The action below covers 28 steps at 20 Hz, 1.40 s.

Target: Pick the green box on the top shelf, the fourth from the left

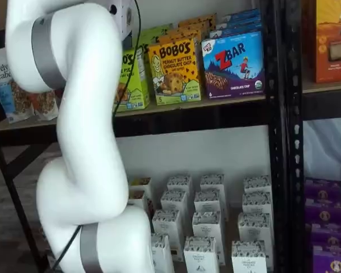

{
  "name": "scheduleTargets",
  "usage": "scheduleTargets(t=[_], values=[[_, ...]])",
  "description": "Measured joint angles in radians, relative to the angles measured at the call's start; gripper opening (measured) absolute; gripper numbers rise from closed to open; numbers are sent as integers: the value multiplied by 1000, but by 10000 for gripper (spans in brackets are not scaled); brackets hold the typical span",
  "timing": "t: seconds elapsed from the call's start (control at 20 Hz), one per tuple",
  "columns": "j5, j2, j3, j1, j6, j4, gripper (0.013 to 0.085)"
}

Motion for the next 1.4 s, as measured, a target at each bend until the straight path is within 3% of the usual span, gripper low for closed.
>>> scheduleTargets(t=[0.35,0.45,0.6,0.8,1.2,1.4], values=[[-39,-4,36,13,2,-31,850],[-52,-6,45,14,1,-28,770],[-58,-7,49,16,1,-29,730],[-67,-10,58,17,2,-30,610],[-63,-8,54,16,1,-27,610],[-70,-13,60,15,0,-23,490]])
